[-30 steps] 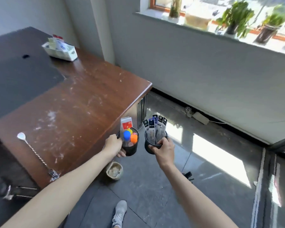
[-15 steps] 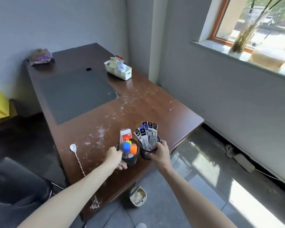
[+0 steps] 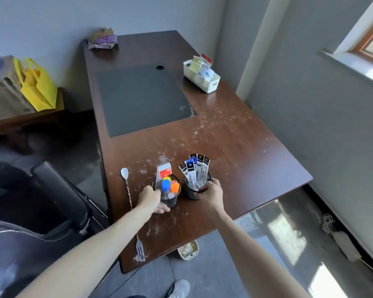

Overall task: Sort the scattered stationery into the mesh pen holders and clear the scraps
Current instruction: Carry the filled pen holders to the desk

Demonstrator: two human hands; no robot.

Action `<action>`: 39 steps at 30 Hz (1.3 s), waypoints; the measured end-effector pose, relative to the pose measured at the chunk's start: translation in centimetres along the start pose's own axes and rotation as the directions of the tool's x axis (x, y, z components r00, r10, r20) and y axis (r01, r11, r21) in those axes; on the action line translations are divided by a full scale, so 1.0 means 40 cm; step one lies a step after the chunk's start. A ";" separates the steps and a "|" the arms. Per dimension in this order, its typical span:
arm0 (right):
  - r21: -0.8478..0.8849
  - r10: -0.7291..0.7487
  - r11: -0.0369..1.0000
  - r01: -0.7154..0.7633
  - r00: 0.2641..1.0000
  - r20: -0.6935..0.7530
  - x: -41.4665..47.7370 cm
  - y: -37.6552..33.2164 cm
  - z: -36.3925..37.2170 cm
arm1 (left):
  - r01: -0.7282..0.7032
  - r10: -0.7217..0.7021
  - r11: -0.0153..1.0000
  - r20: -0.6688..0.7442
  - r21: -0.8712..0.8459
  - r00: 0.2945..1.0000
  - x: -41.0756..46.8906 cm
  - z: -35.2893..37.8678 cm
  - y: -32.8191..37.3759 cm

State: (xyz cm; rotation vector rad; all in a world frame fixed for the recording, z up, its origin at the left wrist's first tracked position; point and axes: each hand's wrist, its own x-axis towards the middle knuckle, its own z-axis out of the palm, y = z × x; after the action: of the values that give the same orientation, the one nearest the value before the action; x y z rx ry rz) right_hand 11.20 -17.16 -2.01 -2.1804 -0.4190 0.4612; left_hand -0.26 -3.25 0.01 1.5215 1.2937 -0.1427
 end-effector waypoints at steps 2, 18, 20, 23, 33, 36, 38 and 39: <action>-0.013 0.001 1.000 -0.001 1.000 0.011 0.007 0.004 0.007 | 0.015 -0.015 1.000 -0.006 -0.019 1.000 0.002 0.005 -0.005; -0.164 0.074 0.985 -0.060 0.994 0.079 0.045 0.031 0.008 | 0.059 -0.060 0.994 -0.006 -0.096 0.998 0.005 0.035 -0.019; -0.196 0.072 0.979 -0.054 0.994 0.087 0.050 0.034 0.004 | 0.069 -0.069 0.991 0.003 -0.112 0.998 0.007 0.042 -0.019; -0.241 0.076 0.969 -0.054 0.994 0.082 0.046 0.034 0.001 | 0.085 -0.083 0.984 0.020 -0.154 0.996 0.014 0.051 -0.029; -0.206 -0.024 0.978 0.032 0.999 0.042 -0.029 0.032 -0.005 | 0.049 -0.047 0.984 0.015 -0.171 0.999 -0.023 0.063 -0.050; -0.169 0.016 0.986 -0.008 0.999 0.045 -0.066 0.046 -0.040 | 0.058 -0.056 0.982 0.016 -0.180 0.998 -0.064 0.084 -0.057; -0.156 0.042 0.987 -0.032 0.997 0.060 -0.093 0.064 -0.070 | 0.064 -0.059 0.986 0.035 -0.157 0.998 -0.094 0.106 -0.061; -0.145 0.055 0.988 -0.045 0.996 0.067 -0.108 0.078 -0.087 | 0.063 -0.056 0.989 0.049 -0.137 0.997 -0.113 0.121 -0.064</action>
State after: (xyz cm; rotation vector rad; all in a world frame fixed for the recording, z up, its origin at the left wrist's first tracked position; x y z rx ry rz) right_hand 9.46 -23.26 -1.72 -2.3232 -0.4489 0.5524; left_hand -1.55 -10.19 -0.57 1.3554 1.2875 -0.1217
